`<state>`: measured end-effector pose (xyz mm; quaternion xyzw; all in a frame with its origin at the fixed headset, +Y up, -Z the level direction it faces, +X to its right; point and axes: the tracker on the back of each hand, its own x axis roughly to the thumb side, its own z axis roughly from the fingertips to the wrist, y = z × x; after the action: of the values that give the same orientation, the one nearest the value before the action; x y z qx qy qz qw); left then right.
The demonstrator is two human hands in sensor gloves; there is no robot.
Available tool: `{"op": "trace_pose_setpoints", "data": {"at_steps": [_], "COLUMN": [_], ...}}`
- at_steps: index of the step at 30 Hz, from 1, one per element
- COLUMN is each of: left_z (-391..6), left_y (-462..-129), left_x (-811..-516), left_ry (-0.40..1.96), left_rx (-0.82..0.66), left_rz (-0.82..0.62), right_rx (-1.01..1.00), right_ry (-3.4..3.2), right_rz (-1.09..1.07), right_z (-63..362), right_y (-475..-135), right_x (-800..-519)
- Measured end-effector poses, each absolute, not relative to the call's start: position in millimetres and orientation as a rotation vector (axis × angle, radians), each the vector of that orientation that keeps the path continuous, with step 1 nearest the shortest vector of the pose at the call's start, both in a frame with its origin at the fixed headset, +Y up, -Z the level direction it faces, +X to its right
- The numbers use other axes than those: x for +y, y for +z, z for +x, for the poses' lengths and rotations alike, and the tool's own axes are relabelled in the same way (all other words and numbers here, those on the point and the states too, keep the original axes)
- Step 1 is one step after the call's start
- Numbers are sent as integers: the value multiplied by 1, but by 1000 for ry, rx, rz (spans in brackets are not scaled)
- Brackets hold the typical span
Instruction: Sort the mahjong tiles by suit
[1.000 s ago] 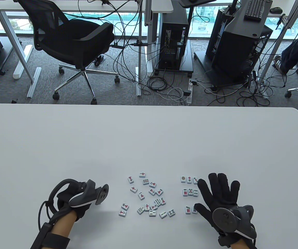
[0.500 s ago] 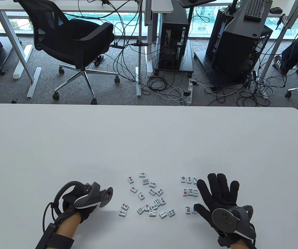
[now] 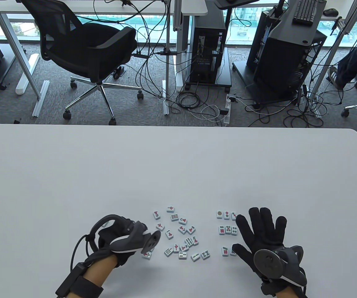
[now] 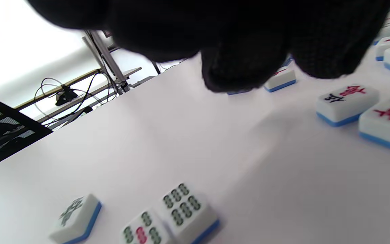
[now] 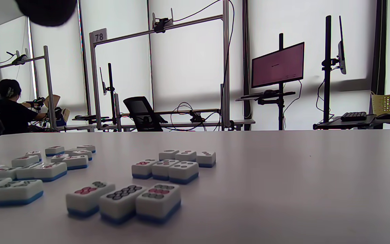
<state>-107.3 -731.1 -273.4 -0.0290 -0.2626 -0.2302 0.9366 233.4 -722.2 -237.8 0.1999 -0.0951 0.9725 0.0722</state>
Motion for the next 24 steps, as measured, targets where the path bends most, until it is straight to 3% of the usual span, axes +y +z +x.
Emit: {"op": "trace_pose_setpoints", "data": {"at_steps": [6, 11, 20, 24], "left_z": [-61, -43, -58, -63], "left_y": [-271, -274, -276, -269], "left_x": [-742, -751, -751, -741], "left_ry": [-589, -542, -466, -408], "left_rx": [-571, -569, -525, -582], "left_rz": [80, 25, -101, -119], "right_rx": [-287, -286, -283, -283], "right_ry": [2912, 2908, 2908, 2911], "right_rz": [600, 601, 601, 600], "right_z": [234, 234, 234, 234], "right_y": [-238, -238, -238, -238], "right_x": [-722, -722, -722, -723]}}
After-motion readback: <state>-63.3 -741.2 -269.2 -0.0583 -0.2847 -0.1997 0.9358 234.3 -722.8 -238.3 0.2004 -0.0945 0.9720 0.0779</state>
